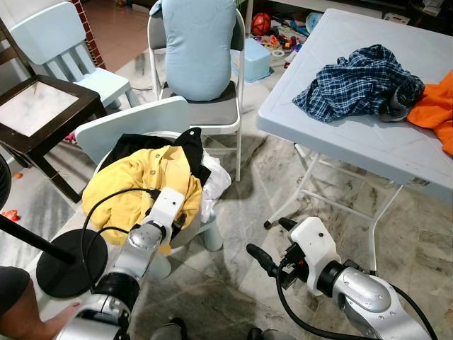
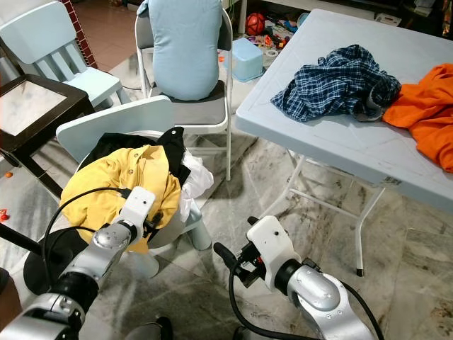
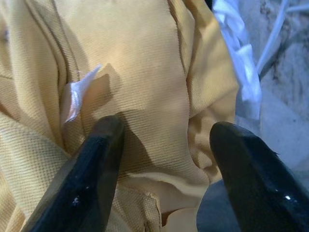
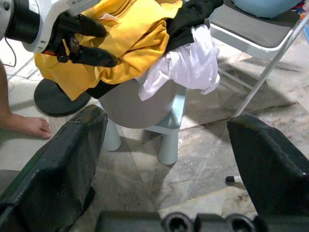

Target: Hang hanger

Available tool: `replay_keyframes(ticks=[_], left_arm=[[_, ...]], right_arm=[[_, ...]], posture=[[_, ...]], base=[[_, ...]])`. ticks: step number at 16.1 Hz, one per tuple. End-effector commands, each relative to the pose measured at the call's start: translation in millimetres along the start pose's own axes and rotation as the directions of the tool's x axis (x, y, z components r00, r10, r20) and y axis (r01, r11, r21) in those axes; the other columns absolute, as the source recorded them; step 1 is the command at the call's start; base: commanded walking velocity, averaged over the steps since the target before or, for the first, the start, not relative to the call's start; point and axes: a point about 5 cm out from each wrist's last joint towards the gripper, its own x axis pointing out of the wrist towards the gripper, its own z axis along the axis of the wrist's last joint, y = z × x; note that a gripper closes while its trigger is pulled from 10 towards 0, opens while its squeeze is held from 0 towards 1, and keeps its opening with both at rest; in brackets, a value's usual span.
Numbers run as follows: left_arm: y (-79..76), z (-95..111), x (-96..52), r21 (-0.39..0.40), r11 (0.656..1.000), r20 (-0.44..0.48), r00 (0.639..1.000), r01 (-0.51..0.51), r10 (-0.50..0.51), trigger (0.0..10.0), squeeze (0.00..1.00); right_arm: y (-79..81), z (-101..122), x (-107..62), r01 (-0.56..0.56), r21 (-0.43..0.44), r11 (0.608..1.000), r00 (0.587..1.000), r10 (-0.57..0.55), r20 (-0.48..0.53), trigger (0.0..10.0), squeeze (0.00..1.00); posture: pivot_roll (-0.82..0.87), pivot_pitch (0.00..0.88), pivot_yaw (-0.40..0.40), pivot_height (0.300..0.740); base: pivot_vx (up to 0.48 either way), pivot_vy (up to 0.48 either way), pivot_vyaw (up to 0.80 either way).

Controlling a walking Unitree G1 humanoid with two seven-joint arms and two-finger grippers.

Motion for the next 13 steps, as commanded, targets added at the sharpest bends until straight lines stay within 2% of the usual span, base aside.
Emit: replay_keyframes(ticks=[1, 2, 13], left_arm=[[-2.3, -6, -0.4, 0.011, 0.999, -0.022, 0.999, 0.03, -0.03, 10.0, 0.86], [2.4, -9, -0.9, -0.031, 0.999, -0.027, 1.0, 0.015, -0.016, 0.0, 0.0], [7.9, -15, -0.7, -0.086, 0.996, -0.038, 0.999, -0.006, 0.003, 0.0, 0.0]], right_arm=[[0.2, 0, -1.6, 0.002, -0.007, 1.0, 1.0, -0.002, 0.002, 10.0, 0.0], [1.3, 0, -1.5, 0.0, -0.007, 1.0, 1.0, 0.0, 0.0, 10.0, 0.0], [-1.2, -1, -1.9, 0.003, -0.011, 1.0, 1.0, -0.003, -0.007, 10.0, 0.0]], posture=[[-0.1, 0.172, -0.009, 0.74], [-0.11, 0.176, -0.008, 0.74], [-0.11, 0.176, -0.014, 0.74]], base=[[0.0, 0.0, 0.0], [0.0, 0.0, 0.0], [0.0, 0.0, 0.0]])
